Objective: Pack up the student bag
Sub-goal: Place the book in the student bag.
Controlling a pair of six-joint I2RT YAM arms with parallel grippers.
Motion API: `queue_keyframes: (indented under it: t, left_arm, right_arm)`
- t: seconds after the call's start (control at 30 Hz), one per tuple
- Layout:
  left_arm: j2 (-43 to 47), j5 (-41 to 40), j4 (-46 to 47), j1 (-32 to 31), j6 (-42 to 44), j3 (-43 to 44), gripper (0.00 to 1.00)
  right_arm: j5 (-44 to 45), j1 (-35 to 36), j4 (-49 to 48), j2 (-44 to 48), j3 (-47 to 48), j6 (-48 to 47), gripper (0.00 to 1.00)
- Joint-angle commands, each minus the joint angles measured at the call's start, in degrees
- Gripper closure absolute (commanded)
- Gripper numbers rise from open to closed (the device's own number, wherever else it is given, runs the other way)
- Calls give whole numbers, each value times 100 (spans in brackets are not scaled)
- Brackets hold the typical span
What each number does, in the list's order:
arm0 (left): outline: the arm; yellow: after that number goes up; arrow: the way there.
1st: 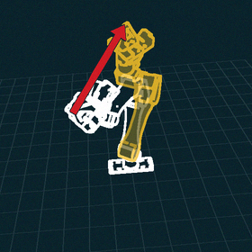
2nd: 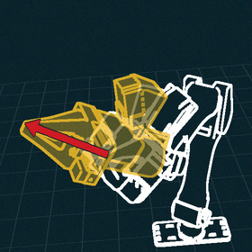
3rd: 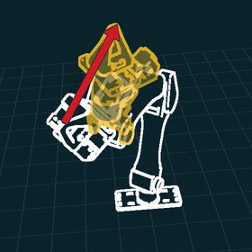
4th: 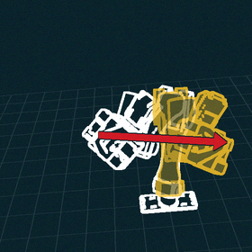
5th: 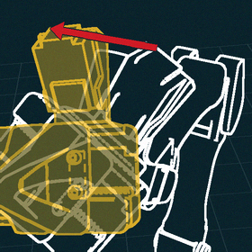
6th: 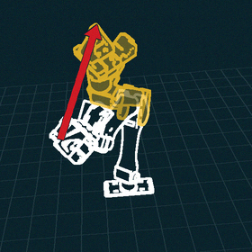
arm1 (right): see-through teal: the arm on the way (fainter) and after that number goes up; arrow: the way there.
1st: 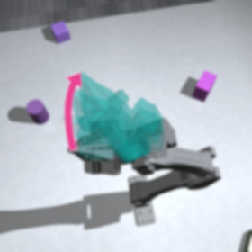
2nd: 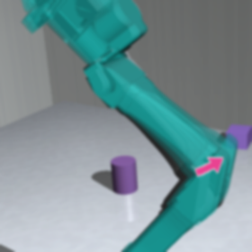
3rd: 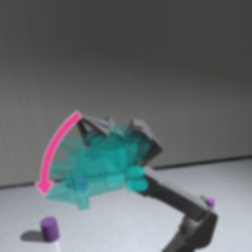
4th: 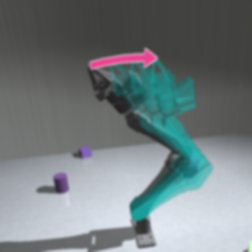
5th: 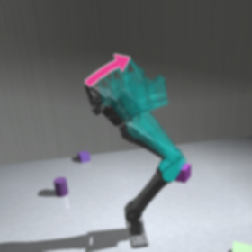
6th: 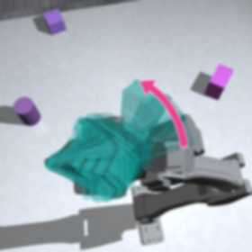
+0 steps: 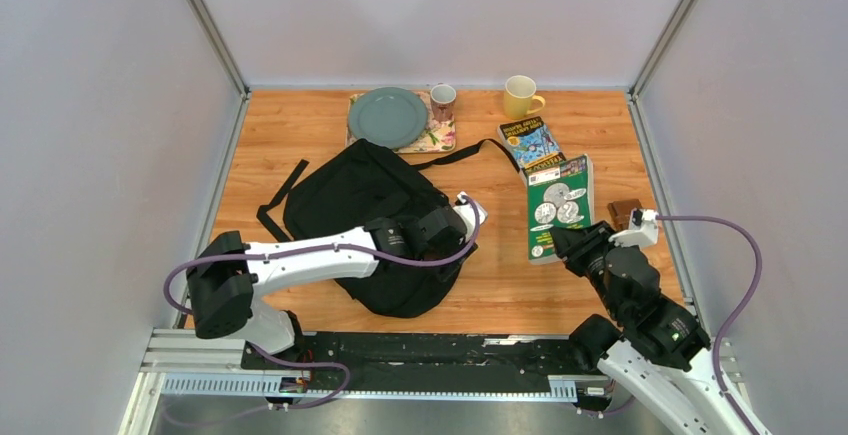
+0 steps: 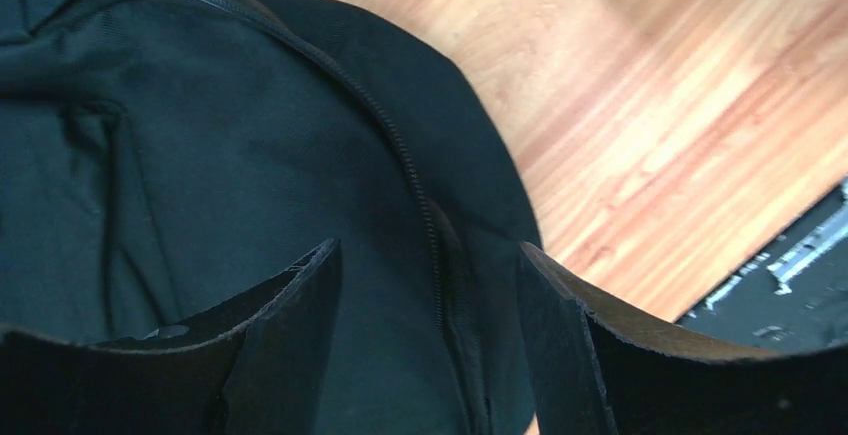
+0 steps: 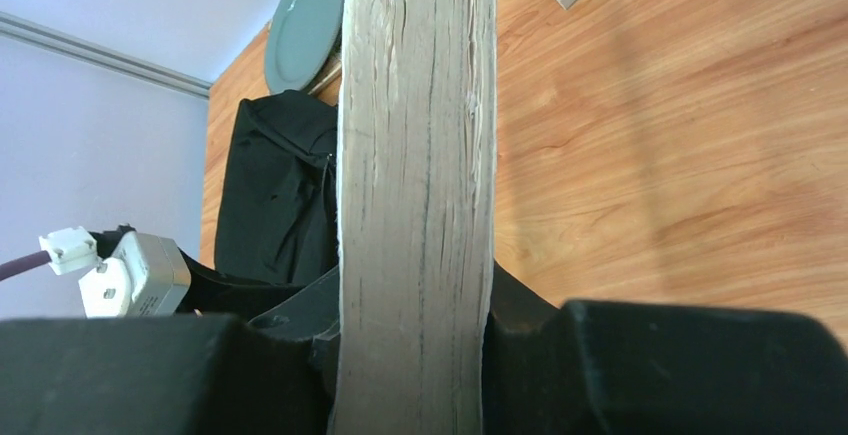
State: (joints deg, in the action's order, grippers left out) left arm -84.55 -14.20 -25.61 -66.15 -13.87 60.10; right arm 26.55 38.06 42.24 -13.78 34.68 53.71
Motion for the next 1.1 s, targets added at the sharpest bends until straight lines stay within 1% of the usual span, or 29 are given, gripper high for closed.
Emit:
queue_keyframes:
  t: [0.0,0.03,0.17,0.2,0.23,0.27,0.33,0.37,0.43,0.5,0.6,0.7,0.73,0.8,0.83,0.9,0.93,1.07]
  left_arm:
    - [-219,-777,-375,-91,394,415,29]
    - [-237,-934,-410,-82,385,450,30]
    - [-228,-1234,-445,-91,402,442,44]
    - [-176,-1287,-428,-82,394,416,56]
    - [-158,-1366,-384,-91,411,328,63]
    - [-114,-1393,-366,-82,455,293,73]
    - [9,-1533,-384,-91,455,222,86]
    - [61,-1586,-401,-91,455,204,94]
    - [272,-1674,-401,-74,473,143,100]
    - [535,-1709,-375,-47,508,99,100]
    - [869,-1762,-445,102,543,81,100]
    - [1150,-1797,-664,321,552,125,100]
    - [1213,-1823,-717,374,569,160,100]
    - [1405,-1859,-823,497,561,195,100]
    - [1485,-1859,-832,533,578,213,100]
    - [1643,-1824,-841,620,587,204,100]
    - [1679,-1737,-850,647,578,230,100]
    - [1723,-1473,-832,700,631,345,100]
  right_arm:
    - [88,-1,-339,33,189,34,100]
    - [35,-9,-339,25,180,43,100]
    - [-79,-1,-339,7,162,43,100]
    - [-105,-1,-322,7,162,34,100]
    - [-149,-1,-330,7,145,51,100]
    - [-176,-9,-322,7,136,43,100]
    - [-281,-1,-313,-11,118,43,100]
    - [-334,-1,-295,-19,92,43,100]
    - [-517,-1,-295,-45,48,52,100]
    - [-685,-1,-313,-72,-5,69,100]
    - [-1177,-1,-514,-151,-40,8,100]
    - [-1835,-9,-838,-283,-66,16,100]
    - [-2255,-1,-936,-335,-58,16,100]
    - [-2774,-1,-1173,-581,-23,69,100]
    - [-3221,-1,-1244,-704,-5,78,100]
    - [-3689,-1,-1507,-1037,13,148,100]
    - [-4109,-1,-1578,-1143,30,192,100]
    - [-4640,-1,-1728,-1513,57,438,100]
